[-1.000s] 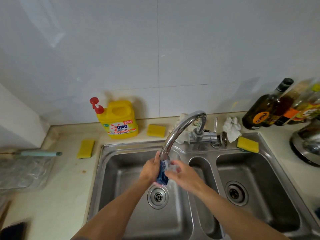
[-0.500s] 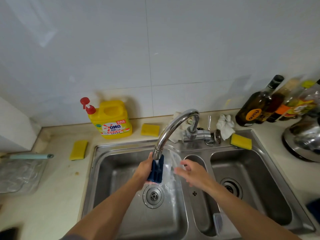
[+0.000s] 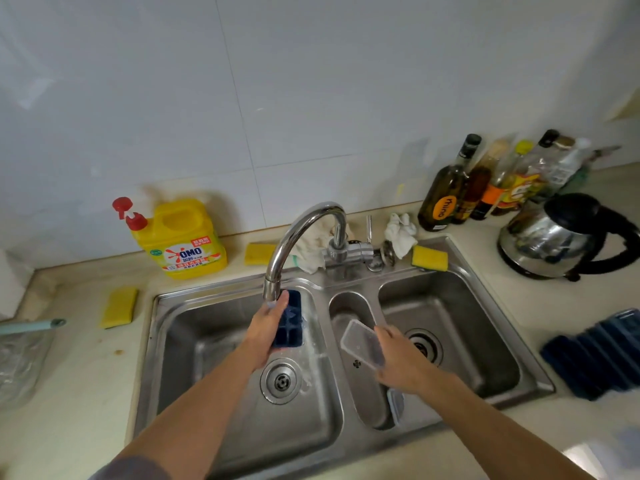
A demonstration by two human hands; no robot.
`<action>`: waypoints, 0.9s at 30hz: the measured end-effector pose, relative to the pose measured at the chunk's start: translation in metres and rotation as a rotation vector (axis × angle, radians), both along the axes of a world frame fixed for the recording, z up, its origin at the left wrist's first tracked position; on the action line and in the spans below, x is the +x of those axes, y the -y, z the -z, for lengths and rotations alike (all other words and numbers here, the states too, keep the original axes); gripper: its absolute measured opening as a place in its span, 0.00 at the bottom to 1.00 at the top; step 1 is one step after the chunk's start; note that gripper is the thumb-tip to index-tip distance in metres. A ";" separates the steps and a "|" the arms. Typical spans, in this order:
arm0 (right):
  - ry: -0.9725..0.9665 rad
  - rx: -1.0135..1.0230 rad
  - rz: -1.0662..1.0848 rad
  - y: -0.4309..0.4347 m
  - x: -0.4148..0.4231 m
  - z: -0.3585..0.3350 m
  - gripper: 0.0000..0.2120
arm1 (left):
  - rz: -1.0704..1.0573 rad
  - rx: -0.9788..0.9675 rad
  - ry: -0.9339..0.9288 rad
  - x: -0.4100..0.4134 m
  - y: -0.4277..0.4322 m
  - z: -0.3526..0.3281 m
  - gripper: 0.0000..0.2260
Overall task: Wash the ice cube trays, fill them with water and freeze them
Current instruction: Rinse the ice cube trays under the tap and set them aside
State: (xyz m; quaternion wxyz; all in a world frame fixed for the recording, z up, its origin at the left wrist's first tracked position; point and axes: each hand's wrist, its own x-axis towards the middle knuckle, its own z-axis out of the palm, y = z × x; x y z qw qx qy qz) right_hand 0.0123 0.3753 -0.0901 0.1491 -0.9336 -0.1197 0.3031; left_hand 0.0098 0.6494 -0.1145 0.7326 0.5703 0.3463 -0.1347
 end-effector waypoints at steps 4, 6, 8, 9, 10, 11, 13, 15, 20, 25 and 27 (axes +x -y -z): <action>-0.035 -0.052 -0.028 0.034 -0.022 0.019 0.31 | -0.150 0.079 0.030 -0.001 0.009 0.006 0.07; -0.038 -0.109 -0.060 0.048 -0.031 0.025 0.36 | -0.199 0.088 0.045 -0.003 0.012 0.009 0.06; -0.042 -0.157 -0.080 0.061 -0.037 0.031 0.40 | -0.230 0.095 0.028 -0.005 0.013 0.010 0.07; -0.048 -0.171 -0.080 0.067 -0.040 0.033 0.40 | -0.241 0.087 0.017 -0.006 0.014 0.011 0.07; -0.054 -0.184 -0.079 0.072 -0.043 0.035 0.41 | -0.249 0.076 0.006 -0.006 0.015 0.011 0.07; -0.052 -0.202 -0.087 0.077 -0.046 0.036 0.41 | -0.251 0.067 -0.005 -0.007 0.016 0.011 0.07; -0.027 -0.255 -0.128 0.084 -0.050 0.039 0.40 | -0.248 0.070 -0.023 -0.007 0.017 0.012 0.09; 0.006 -0.309 -0.168 0.088 -0.052 0.042 0.40 | -0.240 0.085 -0.030 -0.008 0.018 0.012 0.11; 0.020 -0.361 -0.211 0.097 -0.053 0.047 0.41 | -0.229 0.074 -0.028 -0.010 0.021 0.015 0.08; -0.001 -0.367 -0.203 0.102 -0.054 0.052 0.42 | -0.227 0.064 -0.028 -0.012 0.023 0.016 0.10; -0.020 -0.375 -0.202 0.102 -0.053 0.051 0.44 | -0.223 0.072 -0.032 -0.012 0.023 0.015 0.12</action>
